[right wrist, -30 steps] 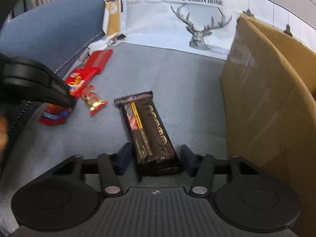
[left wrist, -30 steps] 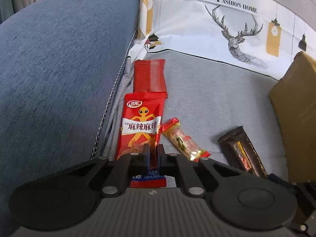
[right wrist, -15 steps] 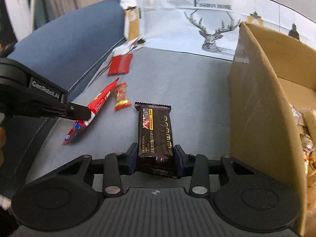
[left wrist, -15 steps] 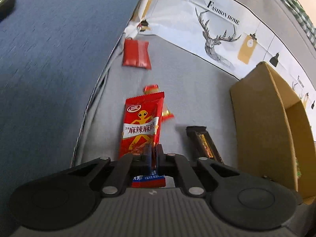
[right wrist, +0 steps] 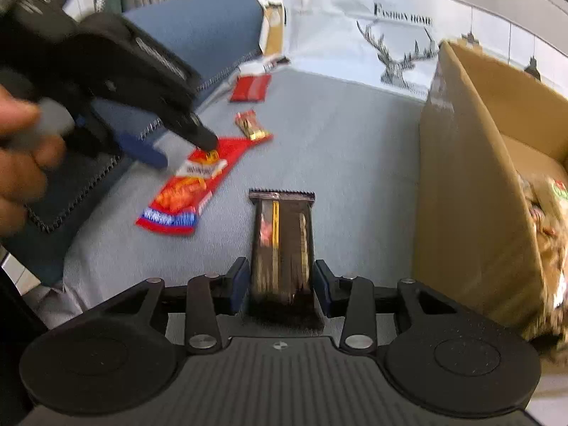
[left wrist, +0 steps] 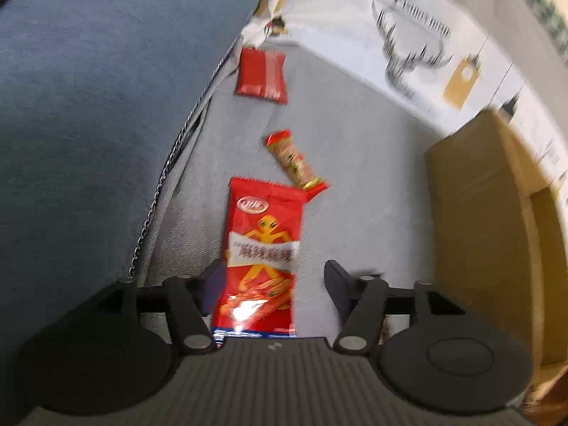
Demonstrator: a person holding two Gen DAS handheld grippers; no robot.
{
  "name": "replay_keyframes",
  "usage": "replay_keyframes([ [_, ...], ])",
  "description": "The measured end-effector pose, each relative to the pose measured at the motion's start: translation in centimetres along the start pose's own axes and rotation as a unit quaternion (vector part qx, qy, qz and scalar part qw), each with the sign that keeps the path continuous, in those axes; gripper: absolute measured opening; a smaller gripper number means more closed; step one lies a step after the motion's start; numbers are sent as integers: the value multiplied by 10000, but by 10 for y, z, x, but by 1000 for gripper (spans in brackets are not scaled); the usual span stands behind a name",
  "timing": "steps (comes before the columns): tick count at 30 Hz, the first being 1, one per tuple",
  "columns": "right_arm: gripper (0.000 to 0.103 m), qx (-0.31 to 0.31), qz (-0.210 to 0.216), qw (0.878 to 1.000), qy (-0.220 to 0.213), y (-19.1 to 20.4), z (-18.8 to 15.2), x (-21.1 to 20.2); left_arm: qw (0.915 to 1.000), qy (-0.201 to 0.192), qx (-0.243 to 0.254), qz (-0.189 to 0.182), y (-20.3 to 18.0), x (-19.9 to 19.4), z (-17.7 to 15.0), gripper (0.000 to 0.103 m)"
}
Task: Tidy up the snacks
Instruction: 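Grasp the dark chocolate bar with the right gripper while the left grasps the red spicy-strip bag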
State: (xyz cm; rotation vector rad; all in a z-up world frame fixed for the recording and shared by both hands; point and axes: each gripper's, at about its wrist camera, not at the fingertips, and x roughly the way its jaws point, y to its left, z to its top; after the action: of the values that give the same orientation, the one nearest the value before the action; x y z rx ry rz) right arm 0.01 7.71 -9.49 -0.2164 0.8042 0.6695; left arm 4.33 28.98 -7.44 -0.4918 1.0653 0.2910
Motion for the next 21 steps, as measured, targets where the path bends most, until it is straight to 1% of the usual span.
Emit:
replay_keyframes([
  [2,43,-1,-1,10000,-1,-1,0,3,9994,88,154,286,-4,8,1,67],
  [3,44,54,31,10000,31,-3,0,5,9991,115,192,353,-4,11,2,67],
  [6,46,151,115,9998,103,-5,0,10,9987,190,235,420,-5,18,4,67],
  [10,50,67,185,9997,148,-2,-2,15,9982,244,368,393,-10,22,3,73],
  [15,50,109,175,9996,218,-3,-2,22,9957,265,713,531,-18,26,-1,74],
  [18,49,19,153,9997,203,-2,-2,23,9947,264,809,574,-21,27,-2,74],
  [19,47,-15,139,9997,191,-1,-3,23,9946,262,823,582,-22,27,-3,73],
  [20,42,-40,121,9998,173,-1,-3,22,9941,259,861,610,-23,28,-3,73],
  [21,42,-58,102,9998,158,0,-3,22,9935,255,903,647,-24,28,-4,72],
])
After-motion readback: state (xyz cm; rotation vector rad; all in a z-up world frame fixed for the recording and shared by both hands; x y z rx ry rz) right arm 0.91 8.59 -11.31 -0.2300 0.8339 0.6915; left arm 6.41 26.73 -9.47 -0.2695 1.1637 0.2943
